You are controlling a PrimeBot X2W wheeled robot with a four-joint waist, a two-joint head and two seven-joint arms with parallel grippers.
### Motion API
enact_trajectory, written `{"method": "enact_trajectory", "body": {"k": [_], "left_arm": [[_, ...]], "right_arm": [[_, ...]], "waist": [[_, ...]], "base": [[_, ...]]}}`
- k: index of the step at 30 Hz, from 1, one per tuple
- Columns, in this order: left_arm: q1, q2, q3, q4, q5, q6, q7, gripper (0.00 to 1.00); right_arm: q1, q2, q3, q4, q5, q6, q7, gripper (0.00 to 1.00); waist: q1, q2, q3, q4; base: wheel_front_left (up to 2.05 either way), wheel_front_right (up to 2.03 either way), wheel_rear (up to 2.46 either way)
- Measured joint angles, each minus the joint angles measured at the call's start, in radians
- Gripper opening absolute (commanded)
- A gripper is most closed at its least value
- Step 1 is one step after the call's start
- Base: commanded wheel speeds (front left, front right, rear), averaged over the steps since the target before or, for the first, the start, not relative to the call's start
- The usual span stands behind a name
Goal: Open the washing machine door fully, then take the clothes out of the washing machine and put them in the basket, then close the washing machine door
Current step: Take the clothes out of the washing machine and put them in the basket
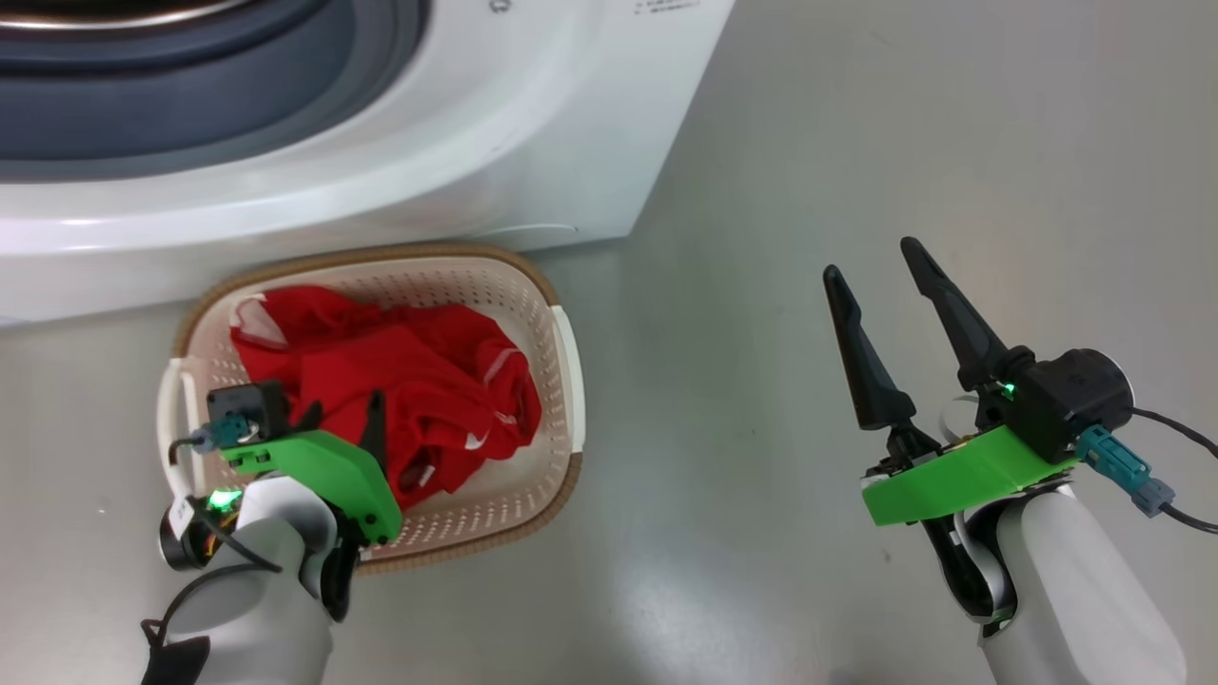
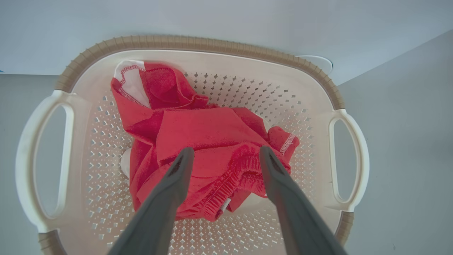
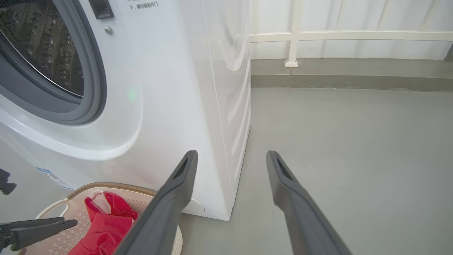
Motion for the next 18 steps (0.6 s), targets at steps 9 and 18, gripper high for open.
{"method": "enact_trajectory", "body": {"k": [9,18], "left_arm": [[0.066,0.016,0.038,-0.169,-0.004,-0.033,-0.045,1.0],[0.294,0.026,0.152,-0.557,0.119,-0.046,-0.045,1.0]], "right_arm": [[0.006,-0.001,-0.038,0.011,-0.002,0.0,0.0,1.0],[0.057,-0.001,-0.067,0.037,-0.005,0.0,0.0,1.0]], "waist": [[0.0,0.0,-0.069,0.034],[0.0,0.0,-0.158,0.064]], "base": [[0.0,0.0,0.0],[0.0,0.0,0.0]]}}
